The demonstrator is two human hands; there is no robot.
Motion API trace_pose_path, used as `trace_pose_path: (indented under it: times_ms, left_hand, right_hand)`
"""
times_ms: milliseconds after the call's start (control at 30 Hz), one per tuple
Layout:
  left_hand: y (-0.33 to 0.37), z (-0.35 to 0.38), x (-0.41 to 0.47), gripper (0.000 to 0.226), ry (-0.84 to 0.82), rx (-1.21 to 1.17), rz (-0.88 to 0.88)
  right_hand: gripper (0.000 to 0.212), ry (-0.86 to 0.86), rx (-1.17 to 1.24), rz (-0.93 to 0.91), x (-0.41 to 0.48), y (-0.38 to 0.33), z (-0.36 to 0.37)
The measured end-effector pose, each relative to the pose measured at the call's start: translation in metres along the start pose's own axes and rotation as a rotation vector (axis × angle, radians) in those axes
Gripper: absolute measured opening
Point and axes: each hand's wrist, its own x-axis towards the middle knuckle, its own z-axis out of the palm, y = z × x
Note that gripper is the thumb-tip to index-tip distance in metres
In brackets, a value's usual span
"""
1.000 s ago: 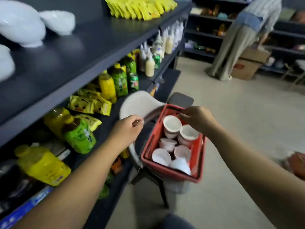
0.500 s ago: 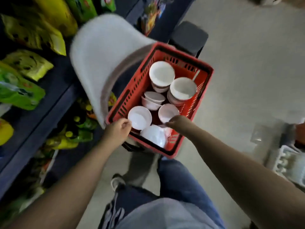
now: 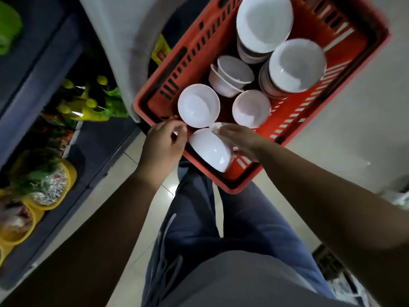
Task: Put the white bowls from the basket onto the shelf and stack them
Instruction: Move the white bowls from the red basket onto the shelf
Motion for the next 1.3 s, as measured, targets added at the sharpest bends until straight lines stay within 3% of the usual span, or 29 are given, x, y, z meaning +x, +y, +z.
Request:
trace_pose_path:
  times_ms: [100, 167, 300, 400, 533, 633, 733, 833, 933, 1000, 1100, 1167, 1233, 1300]
  left_hand:
    - [0.009, 0.003, 0.012, 0.027, -0.059, -0.048, -0.014]
    - [0.011, 0.006, 0.024, 0.029, -0.124, -0.034, -0.033]
    - [0.012, 0.016, 0.051, 0.051, -0.474, 0.113, -0.051]
    - [0.019, 0.022, 0.072, 0.062, -0.632, 0.013, -0.067]
    - [0.025, 0.030, 0.105, 0.053, -0.596, -0.017, -0.089]
    - [0.027, 0.034, 0.119, 0.078, -0.580, -0.026, -0.142]
    - [0.021, 0.039, 0.130, 0.090, -0.553, -0.026, -0.117]
    - [0.024, 0.040, 0.132, 0.060, -0.466, -0.075, -0.138]
    - [0.021, 0.039, 0.129, 0.027, -0.439, -0.424, -0.189]
    - [0.022, 0.032, 0.122, 0.037, -0.501, -0.761, -0.320]
    - [0.016, 0.023, 0.117, 0.055, -0.429, -0.898, -0.273]
    - [0.012, 0.016, 0.114, 0.047, -0.312, -0.897, -0.181]
    - [0.005, 0.007, 0.108, 0.035, -0.221, -0.902, -0.137]
    - [0.002, -0.002, 0.098, 0.033, -0.154, -0.888, -0.136]
  right_hand:
    - [0.024, -0.024, 0.023, -0.003, 0.004, -0.001, -0.002]
    - [0.028, -0.002, 0.083, -0.009, 0.007, 0.000, -0.004]
    - [0.021, 0.041, 0.239, 0.055, 0.014, -0.002, -0.011]
    - [0.031, 0.073, 0.340, 0.165, 0.025, -0.010, -0.018]
    - [0.036, 0.118, 0.420, 0.210, 0.037, -0.019, -0.023]
    - [0.049, 0.088, 0.452, 0.178, 0.035, -0.023, -0.027]
    - [0.044, 0.056, 0.473, 0.073, 0.030, -0.018, -0.032]
    - [0.032, 0.123, 0.530, 0.039, 0.031, -0.015, -0.040]
    - [0.043, 0.106, 0.662, 0.058, 0.038, -0.019, -0.046]
    - [0.045, 0.099, 0.742, 0.018, 0.043, -0.026, -0.048]
    - [0.053, 0.128, 0.765, -0.035, 0.047, -0.035, -0.047]
    - [0.052, 0.165, 0.691, -0.064, 0.047, -0.034, -0.043]
    - [0.047, 0.247, 0.332, -0.083, 0.050, -0.025, -0.042]
    - [0.045, 0.176, -0.117, -0.037, 0.055, -0.015, -0.042]
